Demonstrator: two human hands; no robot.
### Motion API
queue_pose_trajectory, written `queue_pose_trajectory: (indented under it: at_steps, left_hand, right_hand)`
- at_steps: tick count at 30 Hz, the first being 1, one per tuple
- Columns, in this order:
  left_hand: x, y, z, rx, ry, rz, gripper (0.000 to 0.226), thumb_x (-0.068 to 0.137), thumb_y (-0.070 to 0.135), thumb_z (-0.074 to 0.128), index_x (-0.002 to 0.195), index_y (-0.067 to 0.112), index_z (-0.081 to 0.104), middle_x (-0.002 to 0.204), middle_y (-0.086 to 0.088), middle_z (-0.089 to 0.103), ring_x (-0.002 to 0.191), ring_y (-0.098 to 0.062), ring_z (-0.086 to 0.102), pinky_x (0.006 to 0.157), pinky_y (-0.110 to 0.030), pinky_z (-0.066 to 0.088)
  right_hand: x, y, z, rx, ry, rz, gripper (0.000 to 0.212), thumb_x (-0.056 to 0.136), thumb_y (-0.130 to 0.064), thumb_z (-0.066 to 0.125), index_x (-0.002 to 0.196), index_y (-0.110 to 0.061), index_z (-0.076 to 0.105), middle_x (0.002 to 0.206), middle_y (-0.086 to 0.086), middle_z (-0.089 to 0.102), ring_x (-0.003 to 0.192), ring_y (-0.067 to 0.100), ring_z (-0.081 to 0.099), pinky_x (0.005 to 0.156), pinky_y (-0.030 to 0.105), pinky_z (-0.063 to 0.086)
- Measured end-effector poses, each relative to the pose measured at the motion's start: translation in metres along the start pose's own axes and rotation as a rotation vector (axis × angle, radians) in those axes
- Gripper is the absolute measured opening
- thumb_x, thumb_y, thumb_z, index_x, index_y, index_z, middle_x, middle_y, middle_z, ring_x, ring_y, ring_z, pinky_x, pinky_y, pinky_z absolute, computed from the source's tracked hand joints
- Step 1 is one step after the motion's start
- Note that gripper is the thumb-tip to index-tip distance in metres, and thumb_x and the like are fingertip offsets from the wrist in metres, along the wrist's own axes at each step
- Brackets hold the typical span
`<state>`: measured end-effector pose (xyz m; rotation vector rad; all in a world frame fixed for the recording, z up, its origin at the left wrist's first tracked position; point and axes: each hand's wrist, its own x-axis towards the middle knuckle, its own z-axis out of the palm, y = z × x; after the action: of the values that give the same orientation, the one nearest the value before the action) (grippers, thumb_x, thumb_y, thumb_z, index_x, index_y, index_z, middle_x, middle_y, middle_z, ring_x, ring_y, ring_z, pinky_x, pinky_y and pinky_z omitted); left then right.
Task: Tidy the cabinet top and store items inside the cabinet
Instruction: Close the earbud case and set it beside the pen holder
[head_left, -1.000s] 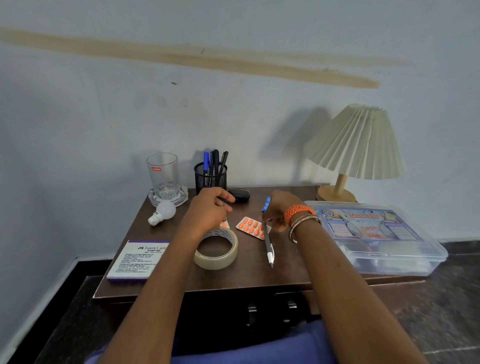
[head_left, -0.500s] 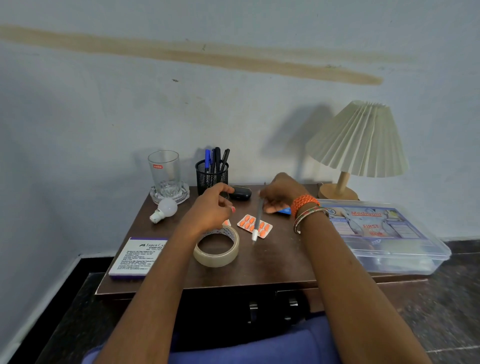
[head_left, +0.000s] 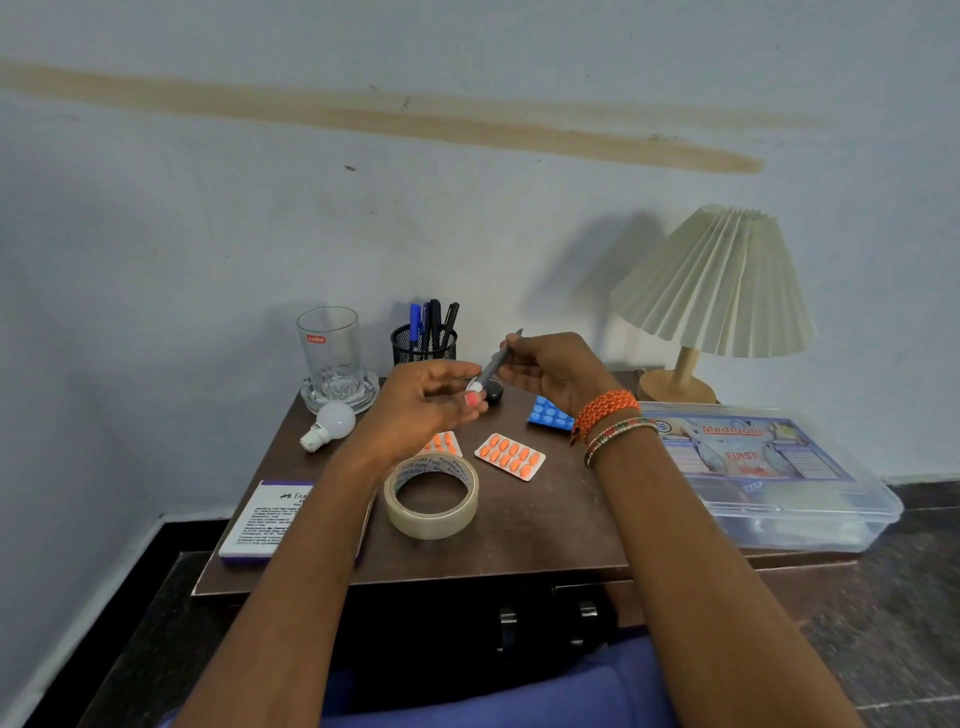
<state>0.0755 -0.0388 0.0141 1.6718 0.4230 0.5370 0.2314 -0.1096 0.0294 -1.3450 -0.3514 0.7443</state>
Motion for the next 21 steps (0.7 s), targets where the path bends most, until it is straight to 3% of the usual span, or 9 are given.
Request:
queue_pose_trajectory:
  at_steps: [6,12,16,21]
  left_hand:
    - [-0.001,0.004,0.003,-0.077,0.112,0.086,0.034,0.081,-0.002,0.063,0.114,0.007,0.064,0.092,-0.005,0.070,0.078,-0.010,0.071,0.071,-0.019,0.058]
    - [0.002,-0.002,-0.005,0.001,0.098,0.053,0.039,0.081,-0.002,0.064,0.117,0.012,0.062,0.105,-0.010,0.069,0.094,-0.020,0.069,0.080,-0.026,0.058]
    - [0.005,-0.007,-0.010,-0.009,0.060,-0.009,0.043,0.086,-0.007,0.057,0.125,0.010,0.056,0.111,-0.012,0.067,0.088,-0.013,0.069,0.074,-0.020,0.058]
    - [0.008,-0.012,-0.025,0.109,0.142,-0.021,0.043,0.090,-0.006,0.052,0.130,0.010,0.053,0.121,-0.014,0.063,0.092,-0.017,0.065,0.071,-0.014,0.054]
  right_hand:
    - [0.003,0.000,0.012,0.082,-0.038,0.006,0.015,0.094,-0.006,0.055,0.083,0.003,0.060,0.080,0.015,0.063,0.070,0.021,0.063,0.052,0.022,0.058]
    - [0.003,0.001,0.019,0.115,0.005,-0.018,0.013,0.095,-0.008,0.053,0.090,0.002,0.060,0.078,0.015,0.064,0.068,0.021,0.064,0.050,0.022,0.057]
    - [0.009,0.005,0.024,0.083,0.133,-0.185,0.012,0.092,-0.009,0.060,0.096,0.002,0.062,0.086,0.017,0.068,0.069,0.019,0.067,0.063,0.026,0.059]
    - [0.017,0.005,0.033,-0.062,0.413,-0.531,0.015,0.089,-0.011,0.064,0.100,-0.001,0.062,0.092,0.018,0.069,0.072,0.024,0.070,0.068,0.034,0.061]
